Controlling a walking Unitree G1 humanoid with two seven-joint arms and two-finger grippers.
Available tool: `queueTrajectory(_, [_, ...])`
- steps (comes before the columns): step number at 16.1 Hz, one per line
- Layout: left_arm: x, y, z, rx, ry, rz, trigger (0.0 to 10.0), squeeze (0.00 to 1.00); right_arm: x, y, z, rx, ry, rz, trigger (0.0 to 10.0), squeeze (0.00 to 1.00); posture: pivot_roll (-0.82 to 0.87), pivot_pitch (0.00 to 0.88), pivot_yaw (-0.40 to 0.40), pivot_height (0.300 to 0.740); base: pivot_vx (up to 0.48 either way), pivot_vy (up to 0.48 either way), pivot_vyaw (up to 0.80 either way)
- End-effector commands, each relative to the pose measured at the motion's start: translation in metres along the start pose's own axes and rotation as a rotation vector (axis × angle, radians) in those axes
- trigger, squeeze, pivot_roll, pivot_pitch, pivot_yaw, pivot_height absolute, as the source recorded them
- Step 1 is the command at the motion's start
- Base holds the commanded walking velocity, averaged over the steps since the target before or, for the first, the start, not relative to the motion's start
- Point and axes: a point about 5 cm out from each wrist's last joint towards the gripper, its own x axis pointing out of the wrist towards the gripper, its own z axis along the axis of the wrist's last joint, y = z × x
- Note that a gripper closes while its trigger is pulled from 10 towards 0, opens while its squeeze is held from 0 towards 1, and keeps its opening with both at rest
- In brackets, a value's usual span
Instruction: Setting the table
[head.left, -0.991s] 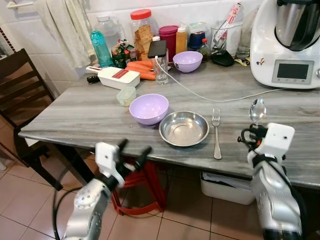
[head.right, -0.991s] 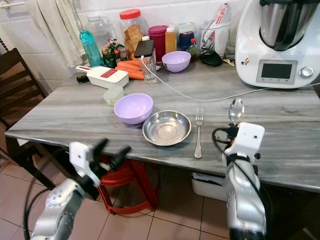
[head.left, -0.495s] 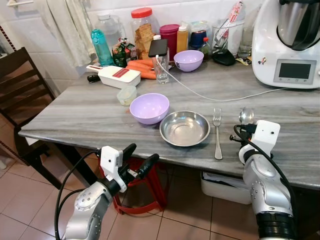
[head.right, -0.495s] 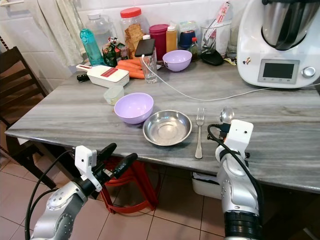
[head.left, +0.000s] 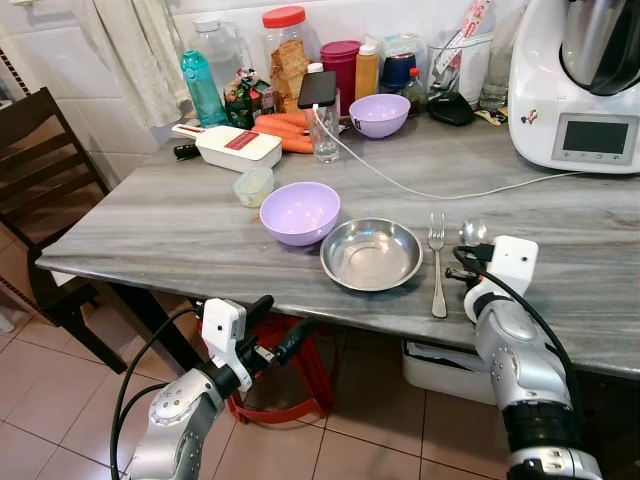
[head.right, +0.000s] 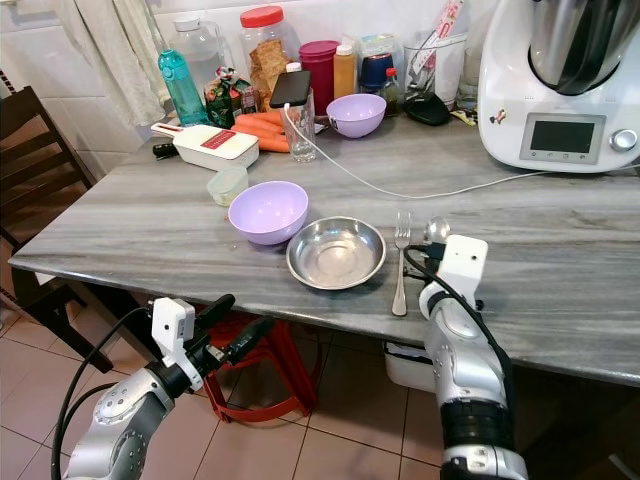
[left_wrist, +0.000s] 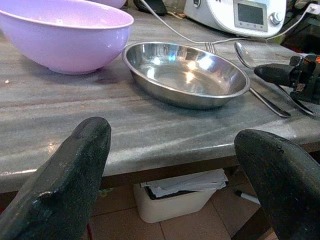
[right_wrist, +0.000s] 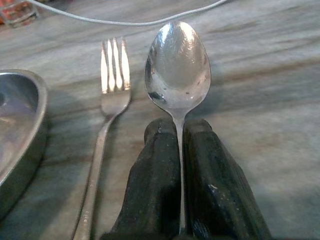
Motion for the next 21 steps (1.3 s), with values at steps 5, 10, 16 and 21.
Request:
queueTrajectory(5, [-0.002,0.007,0.001,0.025,0.004,0.001,10.0,0.0,0.004,0.008,-0.003,-0.012,0.005,0.023,10.0,0.0,-0.12,0.0,0.143,0.74,0.0,0.0,0.0])
queueTrajectory(10, [-0.004,0.007,-0.003,0.02,0.019,-0.039,10.0,0.0,0.005,0.001,-0.006,-0.014,0.005,-0.008,10.0,1.0,-0.12,0.0,0.143,0.74,0.0,0.0,0.0])
queueTrajectory(16, [-0.008,0.011,-0.007,0.024,0.033,-0.064,10.0,0.0,0.005,-0.002,0.0,-0.018,-0.026,-0.026,10.0,1.0,-0.13,0.0,0.145,0.74,0.0,0.0,0.0])
queueTrajectory(21, [-0.008,0.01,-0.007,0.028,0.024,-0.066,10.0,0.0,0.001,0.0,0.011,-0.025,-0.073,-0.008,10.0,1.0,-0.12,0.0,0.14,0.74,0.0,0.0,0.0])
